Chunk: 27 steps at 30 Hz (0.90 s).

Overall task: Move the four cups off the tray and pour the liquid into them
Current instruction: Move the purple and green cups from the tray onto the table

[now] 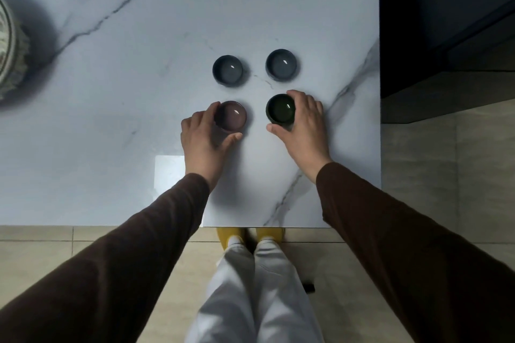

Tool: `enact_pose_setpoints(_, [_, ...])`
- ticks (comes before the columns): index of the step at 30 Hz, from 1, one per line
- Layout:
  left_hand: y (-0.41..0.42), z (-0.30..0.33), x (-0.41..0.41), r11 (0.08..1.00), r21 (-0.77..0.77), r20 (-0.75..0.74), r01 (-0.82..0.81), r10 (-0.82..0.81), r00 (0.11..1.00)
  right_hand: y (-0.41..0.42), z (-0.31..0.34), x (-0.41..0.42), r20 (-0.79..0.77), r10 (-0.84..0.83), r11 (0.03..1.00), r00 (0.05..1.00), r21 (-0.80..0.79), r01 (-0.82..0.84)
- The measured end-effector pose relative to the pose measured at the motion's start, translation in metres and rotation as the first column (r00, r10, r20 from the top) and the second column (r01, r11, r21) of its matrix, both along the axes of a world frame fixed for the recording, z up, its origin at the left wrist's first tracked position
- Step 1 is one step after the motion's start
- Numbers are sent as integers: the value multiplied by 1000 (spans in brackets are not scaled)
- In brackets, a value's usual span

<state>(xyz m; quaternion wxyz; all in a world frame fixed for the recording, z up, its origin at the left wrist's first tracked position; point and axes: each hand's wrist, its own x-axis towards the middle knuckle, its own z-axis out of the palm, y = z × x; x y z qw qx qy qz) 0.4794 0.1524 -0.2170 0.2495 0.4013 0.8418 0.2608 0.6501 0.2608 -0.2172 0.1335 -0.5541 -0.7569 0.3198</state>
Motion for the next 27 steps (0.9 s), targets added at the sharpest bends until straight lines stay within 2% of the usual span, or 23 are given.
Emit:
enact_pose_setpoints(10, [-4, 12, -5, 996, -45, -42, 71, -73, 996, -4, 13, 1, 83, 39, 999, 996, -20, -37])
enact_pose_setpoints(14, [-18, 35, -13, 994, -33, -82, 108, -110, 991, -9, 39, 0, 168, 53, 995, 984, 76, -66])
enact_pose_setpoints(19, [-46, 71, -40, 984, -34, -140, 172, -175, 974, -27, 81, -19, 232, 170, 957, 958, 194, -217])
enact_pose_setpoints(23, [-80, 100, -85, 978, -66, -212, 196, -205, 955, -60, 111, -65, 267, 282, 924, 922, 183, -336])
enact_pose_setpoints(27, [-103, 114, -116, 977, -69, -231, 204, -214, 949, -84, 122, -99, 259, 312, 923, 914, 143, -356])
